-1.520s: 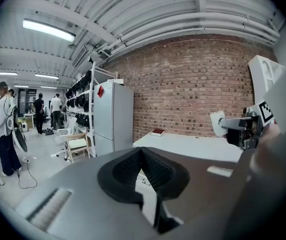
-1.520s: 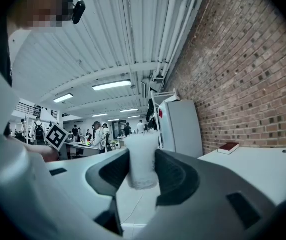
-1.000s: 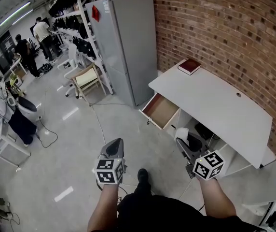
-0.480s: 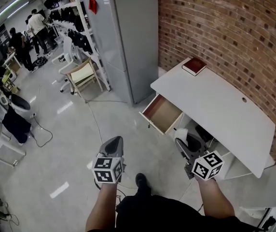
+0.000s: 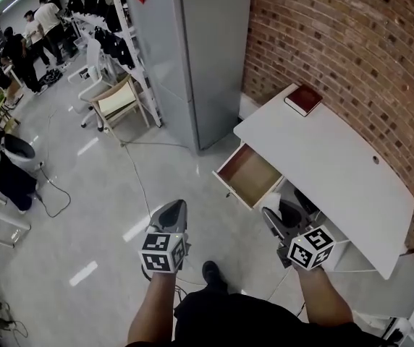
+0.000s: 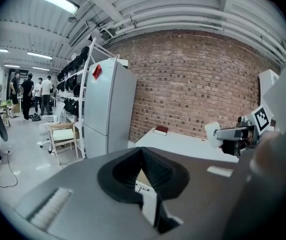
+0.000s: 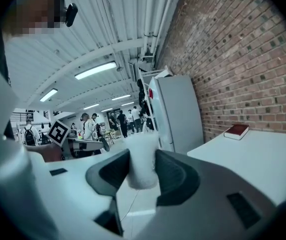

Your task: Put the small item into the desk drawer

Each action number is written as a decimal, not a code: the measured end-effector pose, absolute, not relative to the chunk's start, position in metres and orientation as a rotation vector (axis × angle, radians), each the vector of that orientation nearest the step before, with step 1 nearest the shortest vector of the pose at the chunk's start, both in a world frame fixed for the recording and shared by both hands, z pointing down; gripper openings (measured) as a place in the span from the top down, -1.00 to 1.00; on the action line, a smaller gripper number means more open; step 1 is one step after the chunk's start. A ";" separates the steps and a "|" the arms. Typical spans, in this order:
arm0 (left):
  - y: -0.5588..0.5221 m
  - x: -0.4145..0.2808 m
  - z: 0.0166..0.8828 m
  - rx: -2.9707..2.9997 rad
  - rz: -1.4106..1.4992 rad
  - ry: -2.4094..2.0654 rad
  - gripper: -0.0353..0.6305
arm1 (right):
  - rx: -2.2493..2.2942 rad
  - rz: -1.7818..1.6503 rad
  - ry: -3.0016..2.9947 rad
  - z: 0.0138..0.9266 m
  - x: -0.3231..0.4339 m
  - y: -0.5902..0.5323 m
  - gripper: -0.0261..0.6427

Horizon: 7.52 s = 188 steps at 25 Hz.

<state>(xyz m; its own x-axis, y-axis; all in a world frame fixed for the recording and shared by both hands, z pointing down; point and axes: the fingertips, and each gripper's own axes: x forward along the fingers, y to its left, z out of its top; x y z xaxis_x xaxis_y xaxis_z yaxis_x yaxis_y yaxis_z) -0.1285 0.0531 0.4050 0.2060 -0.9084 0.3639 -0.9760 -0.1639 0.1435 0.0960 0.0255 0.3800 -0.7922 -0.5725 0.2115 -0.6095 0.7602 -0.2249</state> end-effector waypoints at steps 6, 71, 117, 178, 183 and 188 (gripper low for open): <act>0.022 -0.164 0.407 2.145 0.268 -1.758 0.86 | 0.981 0.432 -2.793 0.382 0.070 -0.009 0.44; -0.166 -0.145 0.598 2.065 0.531 -1.280 0.86 | 0.844 0.622 -2.431 0.588 0.008 -0.206 0.44; -0.219 -0.148 0.812 1.819 0.525 -1.160 0.86 | 0.758 0.460 -1.827 0.935 0.051 -0.315 0.44; -0.129 -0.197 0.549 1.955 0.322 -1.399 0.86 | 0.898 0.577 -2.197 0.608 0.033 -0.180 0.41; -0.138 -0.174 0.533 1.978 0.363 -1.441 0.86 | 0.901 0.607 -2.318 0.581 0.043 -0.188 0.56; -0.154 -0.136 0.510 2.016 0.407 -1.472 0.86 | 0.891 0.617 -2.433 0.547 0.069 -0.189 0.67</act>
